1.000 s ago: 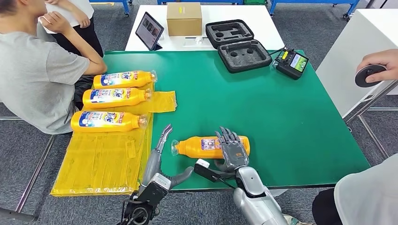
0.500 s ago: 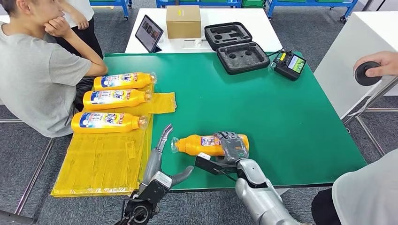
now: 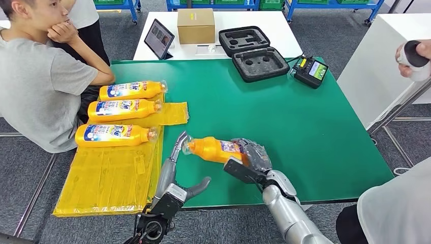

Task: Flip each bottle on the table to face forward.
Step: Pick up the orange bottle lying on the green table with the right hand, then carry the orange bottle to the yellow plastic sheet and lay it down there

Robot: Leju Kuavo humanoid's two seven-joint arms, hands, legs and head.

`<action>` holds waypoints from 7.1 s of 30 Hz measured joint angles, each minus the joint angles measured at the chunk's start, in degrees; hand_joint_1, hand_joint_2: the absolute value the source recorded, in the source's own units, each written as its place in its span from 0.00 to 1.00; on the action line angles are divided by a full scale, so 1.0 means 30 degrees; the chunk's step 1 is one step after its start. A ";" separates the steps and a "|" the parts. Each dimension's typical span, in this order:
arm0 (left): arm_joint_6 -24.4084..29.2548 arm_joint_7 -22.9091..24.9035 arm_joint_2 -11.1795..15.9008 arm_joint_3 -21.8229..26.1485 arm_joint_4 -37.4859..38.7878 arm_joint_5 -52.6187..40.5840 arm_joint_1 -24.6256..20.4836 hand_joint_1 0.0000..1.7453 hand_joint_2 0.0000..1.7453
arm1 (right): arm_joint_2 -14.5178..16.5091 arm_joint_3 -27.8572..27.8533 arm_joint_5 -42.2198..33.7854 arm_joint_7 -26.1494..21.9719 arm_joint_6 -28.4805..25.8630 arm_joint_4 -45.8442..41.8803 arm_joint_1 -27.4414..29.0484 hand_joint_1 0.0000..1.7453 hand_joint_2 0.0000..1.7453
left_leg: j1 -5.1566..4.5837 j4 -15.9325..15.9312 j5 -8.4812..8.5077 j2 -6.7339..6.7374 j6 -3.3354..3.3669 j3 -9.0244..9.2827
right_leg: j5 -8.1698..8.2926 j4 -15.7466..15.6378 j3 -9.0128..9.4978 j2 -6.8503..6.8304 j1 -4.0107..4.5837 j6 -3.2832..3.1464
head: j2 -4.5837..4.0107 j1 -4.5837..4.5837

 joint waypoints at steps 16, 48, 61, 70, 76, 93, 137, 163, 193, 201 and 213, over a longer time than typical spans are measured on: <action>0.1973 0.0000 -0.0601 0.0157 -0.1636 0.2483 0.0992 0.00 1.00 | 0.0909 -0.1236 -0.8055 -0.3105 0.0865 -0.3630 0.3181 1.00 1.00 | 0.0029 0.0009 0.0038 -0.0112 0.0006 -0.0348 | -0.0012 0.0014 -0.0176 -0.0066 0.0046 -0.0009 | 0.0000 0.0000; -0.1355 0.0000 -0.2016 0.0086 0.2114 0.4567 0.0000 0.00 1.00 | 0.1275 0.3943 -0.9793 -0.2981 -0.0647 -0.6174 0.4146 1.00 1.00 | 0.0027 0.0015 0.0071 -0.0185 0.0014 -0.0648 | -0.0006 0.0031 -0.0442 -0.0109 0.0038 -0.0006 | 0.0000 -0.0005; -0.1951 0.0000 -0.2357 0.0541 0.1974 0.6463 -0.0218 0.00 1.00 | 0.1632 0.5755 -0.9407 -0.3045 -0.3031 -0.4736 0.3565 1.00 1.00 | 0.0027 0.0016 0.0075 -0.0188 0.0015 -0.0664 | -0.0006 0.0033 -0.0462 -0.0112 0.0034 -0.0006 | 0.0000 -0.0004; -0.2750 -0.0007 -0.2541 0.0510 0.2555 0.8192 -0.0842 0.00 1.00 | 0.1474 0.7203 -0.9720 -0.3032 -0.4669 -0.4162 0.3300 0.99 1.00 | 0.0026 0.0017 0.0076 -0.0188 0.0015 -0.0668 | -0.0005 0.0033 -0.0469 -0.0113 0.0032 -0.0006 | 0.0000 -0.0002; -0.3021 -0.0029 -0.2541 0.0217 0.3174 0.8993 -0.1150 0.00 1.00 | 0.1284 0.7890 -0.9984 -0.3018 -0.5215 -0.3836 0.3187 0.94 1.00 | 0.0026 0.0018 0.0077 -0.0188 0.0015 -0.0672 | -0.0005 0.0034 -0.0471 -0.0113 0.0032 -0.0006 | 0.0000 0.0000; -0.3223 -0.0047 -0.2541 -0.0036 0.3934 0.9302 -0.1468 1.00 1.00 | 0.1057 0.8780 -1.0773 -0.2987 -0.5306 -0.3590 0.3037 0.00 1.00 | 0.0026 0.0018 0.0077 -0.0190 0.0014 -0.0686 | -0.0005 0.0034 -0.0483 -0.0114 0.0032 -0.0006 | 0.0000 0.0000; 0.0730 -0.0007 -0.0931 0.2706 -0.2466 0.3681 -0.0106 1.00 1.00 | 0.0902 0.9615 -1.2408 -0.3069 -0.3770 -0.5556 0.4250 0.00 1.00 | 0.0030 0.0013 0.0094 -0.0197 -0.0006 -0.0710 | -0.0003 0.0040 -0.0503 -0.0123 0.0043 -0.0007 | 0.0000 -0.0002; 0.2274 0.0000 -0.0743 0.7337 -0.4811 -0.6686 0.1812 1.00 1.00 | 0.0789 0.9611 -1.2663 -0.3069 -0.3612 -0.5820 0.4912 0.00 1.00 | 0.0029 0.0014 0.0097 -0.0202 -0.0008 -0.0715 | -0.0003 0.0041 -0.0508 -0.0131 0.0033 -0.0007 | 0.0000 0.0002; 0.2275 1.1613 -0.0581 0.9754 0.0979 -2.7013 -0.0489 1.00 1.00 | 0.0953 0.8930 -1.2986 -0.3069 -0.2567 -0.5723 0.5020 0.00 1.00 | 0.0028 0.0015 0.0115 -0.0220 -0.0021 -0.0722 | 0.0003 0.0042 -0.0523 -0.0140 0.0035 -0.0007 | 0.0000 0.0004; 0.2284 1.2644 0.0104 0.9175 0.2748 -2.6672 -0.1355 1.00 1.00 | 0.0902 0.8653 -1.2964 -0.3069 -0.2956 -0.7520 0.5851 0.00 1.00 | 0.0028 0.0017 0.0124 -0.0233 -0.0015 -0.0729 | 0.0003 0.0043 -0.0523 -0.0148 0.0030 -0.0007 | 0.0000 0.0002; 0.2239 1.3961 0.0876 0.9184 0.4796 -2.6966 -0.2244 1.00 1.00 | 0.0290 0.8170 -1.2942 -0.3069 -0.3390 -1.1250 0.7438 0.00 1.00 | 0.0028 0.0016 0.0124 -0.0234 -0.0015 -0.0739 | 0.0003 0.0043 -0.0529 -0.0148 0.0032 -0.0007 | 0.0000 0.0002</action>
